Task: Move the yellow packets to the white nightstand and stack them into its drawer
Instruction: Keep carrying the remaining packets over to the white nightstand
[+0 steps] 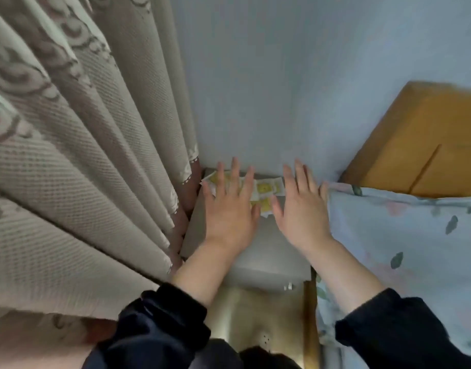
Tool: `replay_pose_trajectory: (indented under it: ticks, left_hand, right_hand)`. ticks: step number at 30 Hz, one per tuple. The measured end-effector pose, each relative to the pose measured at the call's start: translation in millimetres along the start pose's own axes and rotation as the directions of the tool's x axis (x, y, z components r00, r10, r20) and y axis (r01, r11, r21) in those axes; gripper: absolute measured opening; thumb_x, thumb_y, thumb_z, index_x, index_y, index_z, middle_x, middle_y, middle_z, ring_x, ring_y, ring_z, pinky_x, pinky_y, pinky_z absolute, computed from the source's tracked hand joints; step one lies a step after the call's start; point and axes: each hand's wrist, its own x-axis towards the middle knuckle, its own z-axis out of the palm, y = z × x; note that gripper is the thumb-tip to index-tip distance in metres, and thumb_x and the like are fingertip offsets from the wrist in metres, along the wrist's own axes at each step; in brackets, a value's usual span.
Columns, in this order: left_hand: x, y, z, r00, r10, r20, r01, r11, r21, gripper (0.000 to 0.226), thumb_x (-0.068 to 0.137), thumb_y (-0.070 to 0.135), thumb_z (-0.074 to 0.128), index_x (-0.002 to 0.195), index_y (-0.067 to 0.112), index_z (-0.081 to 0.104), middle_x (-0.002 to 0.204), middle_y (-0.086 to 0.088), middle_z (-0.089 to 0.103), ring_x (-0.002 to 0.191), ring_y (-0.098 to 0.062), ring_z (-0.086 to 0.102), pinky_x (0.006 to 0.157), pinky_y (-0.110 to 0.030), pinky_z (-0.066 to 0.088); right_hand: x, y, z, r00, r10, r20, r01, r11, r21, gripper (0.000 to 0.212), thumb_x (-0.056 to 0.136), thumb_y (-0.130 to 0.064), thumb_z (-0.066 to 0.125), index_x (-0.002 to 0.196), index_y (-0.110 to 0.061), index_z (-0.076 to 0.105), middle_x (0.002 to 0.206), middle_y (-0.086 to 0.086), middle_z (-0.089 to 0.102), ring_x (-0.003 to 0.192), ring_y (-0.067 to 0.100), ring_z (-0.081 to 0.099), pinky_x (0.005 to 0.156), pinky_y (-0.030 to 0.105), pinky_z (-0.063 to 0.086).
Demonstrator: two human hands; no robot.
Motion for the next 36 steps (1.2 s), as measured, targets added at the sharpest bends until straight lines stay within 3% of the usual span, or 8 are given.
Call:
replay_pose_trajectory:
  ticks: [3,7,17,22,28,30,33,36]
  left_hand:
    - [37,-16,20,0.999,-0.029,0.016,0.030,0.999,-0.019,0.072,0.091,0.044,0.051,0.152,0.020,0.021,0.161,-0.011,0.010,0.147,-0.036,0.005,0.111,-0.062,0.016]
    - [78,-41,57,0.988,-0.090,0.129,0.101,0.991,-0.083,0.070,0.096,0.043,0.042,0.154,0.021,0.009,0.161,-0.009,-0.004,0.148,-0.031,-0.008,0.113,-0.060,0.007]
    - [126,-83,165,0.892,-0.257,0.372,0.356,0.907,-0.227,0.069,0.098,0.040,0.042,0.154,0.022,0.005,0.162,-0.003,-0.007,0.148,-0.025,-0.008,0.116,-0.052,0.006]
    - [149,-103,214,0.863,-0.306,0.401,0.433,0.858,-0.278,0.069,0.098,0.034,0.046,0.154,0.018,0.008,0.162,-0.005,-0.002,0.148,-0.025,-0.003,0.118,-0.045,0.005]
    - [179,-128,269,0.813,-0.379,0.442,0.582,0.559,-0.590,0.063,0.095,0.019,0.053,0.151,0.018,0.024,0.157,0.000,0.022,0.145,-0.016,0.017,0.118,-0.032,0.019]
    - [188,-129,279,0.720,-0.411,0.560,0.691,0.345,-0.636,0.054,0.097,0.015,0.049,0.148,0.021,0.031,0.140,0.012,0.034,0.131,-0.009,0.033,0.100,-0.019,0.028]
    - [198,-140,312,0.548,-0.482,0.684,0.778,-0.007,-0.628,0.049,0.095,0.015,0.047,0.143,0.021,0.042,0.139,0.005,0.046,0.124,-0.014,0.044,0.097,-0.028,0.037]
    - [203,-157,354,0.474,-0.550,0.688,0.793,-0.074,-0.605,0.039,0.084,0.019,0.047,0.121,0.017,0.060,0.119,-0.006,0.064,0.107,-0.023,0.058,0.085,-0.034,0.045]
  right_hand:
    - [42,2,23,1.000,0.003,0.008,-0.003,1.000,0.031,0.065,0.091,-0.045,0.033,0.144,-0.008,0.036,0.153,0.017,0.029,0.140,0.035,0.031,0.106,0.060,0.028]
    - [86,0,60,0.999,0.035,0.035,-0.036,0.999,0.026,0.068,0.089,-0.047,0.027,0.141,-0.006,0.041,0.151,0.019,0.034,0.137,0.036,0.035,0.104,0.060,0.031]
    - [146,8,150,0.970,0.059,0.234,-0.069,0.997,0.033,0.065,0.097,-0.045,0.034,0.151,-0.012,0.018,0.160,0.010,0.007,0.148,0.026,0.007,0.115,0.052,0.010]
    - [181,11,206,0.950,0.003,0.313,-0.011,1.000,0.023,0.063,0.097,-0.043,0.037,0.150,-0.011,0.022,0.160,0.012,0.010,0.148,0.027,0.008,0.115,0.052,0.010]
    - [210,3,271,0.931,-0.100,0.351,0.093,0.995,0.036,0.062,0.094,-0.039,0.046,0.145,-0.008,0.034,0.155,0.016,0.025,0.144,0.031,0.024,0.111,0.057,0.021]
    - [216,3,291,0.899,-0.113,0.422,0.092,0.993,0.071,0.063,0.097,-0.042,0.036,0.150,-0.011,0.021,0.159,0.012,0.012,0.147,0.027,0.012,0.116,0.052,0.013]
    - [229,5,315,0.843,-0.113,0.527,0.028,0.985,0.168,0.064,0.099,-0.041,0.035,0.151,-0.012,0.015,0.160,0.010,0.009,0.146,0.027,0.012,0.118,0.046,0.016]
    - [248,7,333,0.810,-0.130,0.572,-0.027,0.966,0.257,0.062,0.097,-0.035,0.043,0.149,-0.009,0.021,0.157,0.012,0.020,0.144,0.028,0.020,0.116,0.043,0.022]
